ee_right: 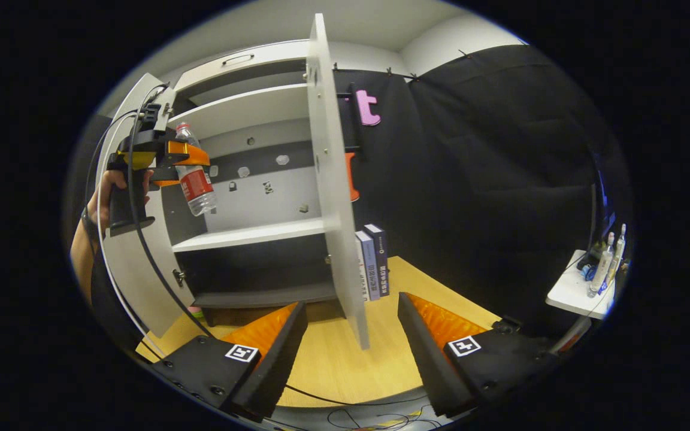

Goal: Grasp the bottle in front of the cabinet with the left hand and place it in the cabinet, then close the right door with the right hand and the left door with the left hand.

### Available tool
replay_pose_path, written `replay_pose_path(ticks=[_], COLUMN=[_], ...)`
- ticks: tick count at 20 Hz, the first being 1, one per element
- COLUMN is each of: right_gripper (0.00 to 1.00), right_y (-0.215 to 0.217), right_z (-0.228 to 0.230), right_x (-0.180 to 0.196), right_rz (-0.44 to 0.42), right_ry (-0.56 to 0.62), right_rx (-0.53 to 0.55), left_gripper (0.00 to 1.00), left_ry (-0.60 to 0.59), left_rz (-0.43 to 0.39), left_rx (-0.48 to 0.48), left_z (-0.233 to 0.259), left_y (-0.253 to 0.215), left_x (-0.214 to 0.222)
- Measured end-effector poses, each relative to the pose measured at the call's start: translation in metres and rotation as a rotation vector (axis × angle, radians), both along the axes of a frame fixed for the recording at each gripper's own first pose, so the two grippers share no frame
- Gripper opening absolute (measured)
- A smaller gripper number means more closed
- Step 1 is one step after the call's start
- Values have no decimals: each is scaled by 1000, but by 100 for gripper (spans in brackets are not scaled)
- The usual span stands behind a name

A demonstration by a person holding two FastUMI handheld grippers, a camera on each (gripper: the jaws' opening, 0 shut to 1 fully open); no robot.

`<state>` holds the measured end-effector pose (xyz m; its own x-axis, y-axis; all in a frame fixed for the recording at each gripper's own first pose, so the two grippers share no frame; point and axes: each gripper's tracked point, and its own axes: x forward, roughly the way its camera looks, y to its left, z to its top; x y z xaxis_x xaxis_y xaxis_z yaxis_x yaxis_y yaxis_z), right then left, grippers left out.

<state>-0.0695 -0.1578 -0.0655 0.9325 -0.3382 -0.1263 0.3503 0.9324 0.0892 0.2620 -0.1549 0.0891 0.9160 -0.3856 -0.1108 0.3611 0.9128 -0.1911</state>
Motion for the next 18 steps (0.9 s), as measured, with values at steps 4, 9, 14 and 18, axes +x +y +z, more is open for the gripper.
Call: replay_pose_path(ticks=[4, 9, 14, 18], right_gripper=[99, 99, 99, 99], right_y=[-41, -71, -91, -96], right_z=[0, -1, -7, -4], right_x=[-23, -41, -65, -65], right_rz=[-134, -239, -315, -333], right_ry=[-12, -27, -1, -2], right_rx=[54, 74, 45, 52], left_gripper=[74, 74, 74, 74], left_ry=[2, 118, 248, 256], left_rz=[56, 59, 97, 103], left_rx=[132, 186, 178, 188], left_z=[-14, -71, -129, -136], left_y=[-14, -49, -46, -44], left_x=[71, 121, 149, 153])
